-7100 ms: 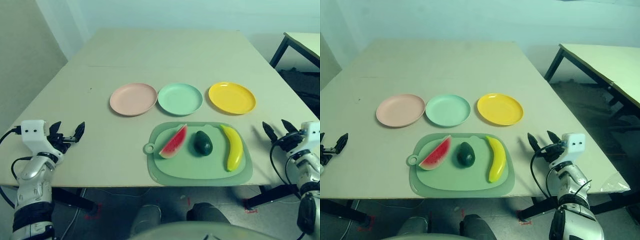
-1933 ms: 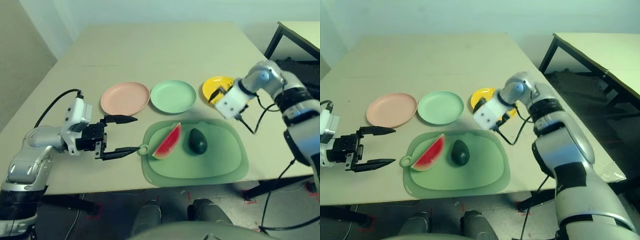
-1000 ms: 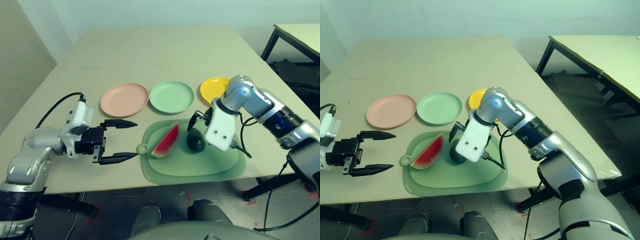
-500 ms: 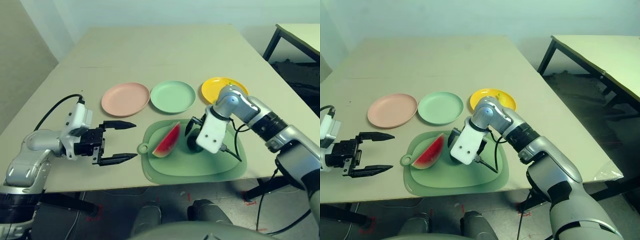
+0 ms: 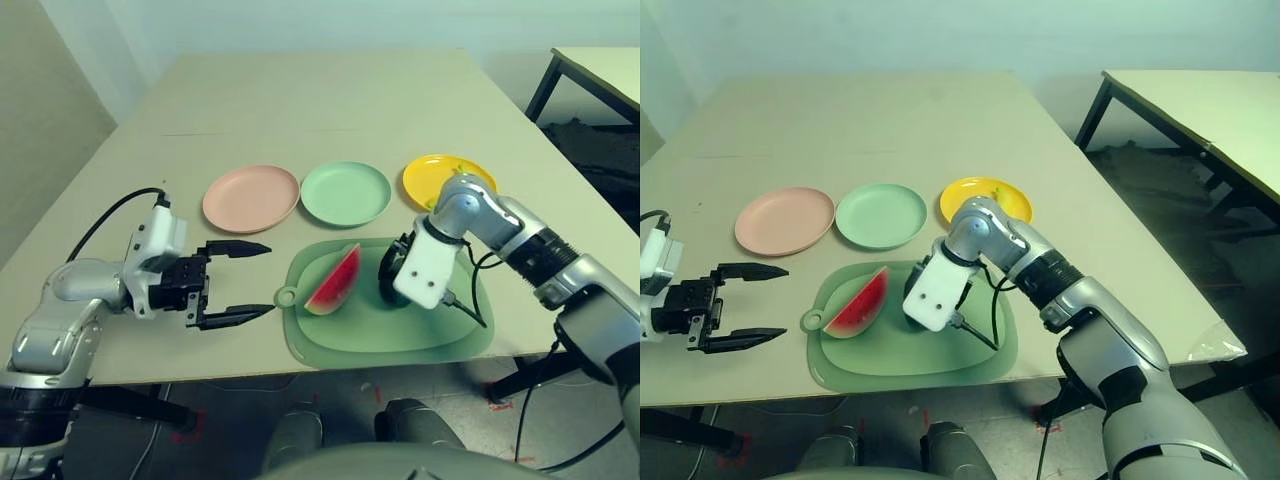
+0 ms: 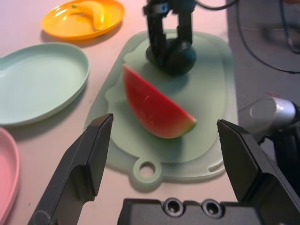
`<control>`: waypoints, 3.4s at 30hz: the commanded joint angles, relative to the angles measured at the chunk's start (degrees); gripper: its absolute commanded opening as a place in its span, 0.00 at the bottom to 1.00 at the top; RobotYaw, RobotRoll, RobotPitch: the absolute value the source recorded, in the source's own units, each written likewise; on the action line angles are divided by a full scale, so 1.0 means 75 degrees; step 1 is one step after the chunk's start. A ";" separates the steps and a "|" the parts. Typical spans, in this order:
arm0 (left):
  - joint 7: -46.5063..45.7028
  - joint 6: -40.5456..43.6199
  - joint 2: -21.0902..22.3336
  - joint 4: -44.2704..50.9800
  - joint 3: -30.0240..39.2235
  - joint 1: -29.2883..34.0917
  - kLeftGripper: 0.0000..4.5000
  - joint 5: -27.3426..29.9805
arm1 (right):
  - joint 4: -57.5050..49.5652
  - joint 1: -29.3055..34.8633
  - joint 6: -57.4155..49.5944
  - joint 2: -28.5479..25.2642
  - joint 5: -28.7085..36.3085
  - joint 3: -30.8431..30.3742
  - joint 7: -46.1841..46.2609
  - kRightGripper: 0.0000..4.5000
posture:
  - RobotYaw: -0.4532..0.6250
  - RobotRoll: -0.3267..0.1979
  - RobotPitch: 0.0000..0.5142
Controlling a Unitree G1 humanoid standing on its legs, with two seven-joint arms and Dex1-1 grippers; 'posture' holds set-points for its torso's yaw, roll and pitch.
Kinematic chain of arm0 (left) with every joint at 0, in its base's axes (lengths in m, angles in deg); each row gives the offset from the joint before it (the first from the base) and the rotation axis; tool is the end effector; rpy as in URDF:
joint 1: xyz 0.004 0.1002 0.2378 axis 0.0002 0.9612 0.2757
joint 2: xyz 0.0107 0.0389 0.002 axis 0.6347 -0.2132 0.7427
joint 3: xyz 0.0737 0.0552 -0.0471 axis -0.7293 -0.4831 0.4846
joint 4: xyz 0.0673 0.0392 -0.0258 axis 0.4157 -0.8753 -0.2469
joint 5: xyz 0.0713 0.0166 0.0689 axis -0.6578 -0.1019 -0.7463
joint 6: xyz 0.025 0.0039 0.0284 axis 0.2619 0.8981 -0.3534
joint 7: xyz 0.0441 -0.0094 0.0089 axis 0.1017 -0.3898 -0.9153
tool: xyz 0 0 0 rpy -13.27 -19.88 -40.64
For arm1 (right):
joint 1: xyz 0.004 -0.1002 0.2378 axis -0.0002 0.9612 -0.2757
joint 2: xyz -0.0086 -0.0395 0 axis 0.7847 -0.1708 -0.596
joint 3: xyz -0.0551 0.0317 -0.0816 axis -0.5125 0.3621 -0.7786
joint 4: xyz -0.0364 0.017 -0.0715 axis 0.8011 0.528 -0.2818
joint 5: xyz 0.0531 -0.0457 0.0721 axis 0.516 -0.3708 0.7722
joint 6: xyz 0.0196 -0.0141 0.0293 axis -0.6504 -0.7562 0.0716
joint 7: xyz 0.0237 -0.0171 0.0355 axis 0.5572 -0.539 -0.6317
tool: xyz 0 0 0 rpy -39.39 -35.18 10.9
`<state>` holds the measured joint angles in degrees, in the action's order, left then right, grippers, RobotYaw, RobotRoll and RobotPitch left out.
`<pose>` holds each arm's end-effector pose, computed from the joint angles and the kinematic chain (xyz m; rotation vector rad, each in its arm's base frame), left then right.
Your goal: Place the fruits into color-matched plates.
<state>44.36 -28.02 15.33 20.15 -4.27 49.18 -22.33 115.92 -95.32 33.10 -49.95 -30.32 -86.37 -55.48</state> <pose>0.2030 0.2960 0.1647 0.3360 0.1592 -1.2017 0.3159 -0.1071 0.1947 -1.6479 0.1135 2.0189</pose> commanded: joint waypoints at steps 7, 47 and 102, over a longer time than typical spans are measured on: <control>-0.0876 0.0466 -0.0132 -0.0079 -0.0203 -0.0199 1.00 -0.0351 | 0.3418 -0.2298 0.0367 0.1254 -0.0726 0.0788 0.1922 0.65 | 0.45 0.62 0.06; -0.0999 0.0231 -0.0021 0.0337 0.0180 0.0481 1.00 -0.0286 | 0.6761 -0.2259 -0.0059 0.2644 -0.3857 0.0539 0.7004 1.00 | 0.51 0.62 0.06; 0.0461 -0.1723 0.0607 -0.1296 -0.1463 -0.2361 1.00 -0.2110 | -0.4297 0.6295 -0.6209 -0.0520 0.5238 0.6455 0.2456 1.00 | 0.44 0.62 0.04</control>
<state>45.00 -34.89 19.85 12.39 -12.98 33.01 -35.99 82.03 -48.35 -15.40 -53.24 8.66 -38.89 -36.51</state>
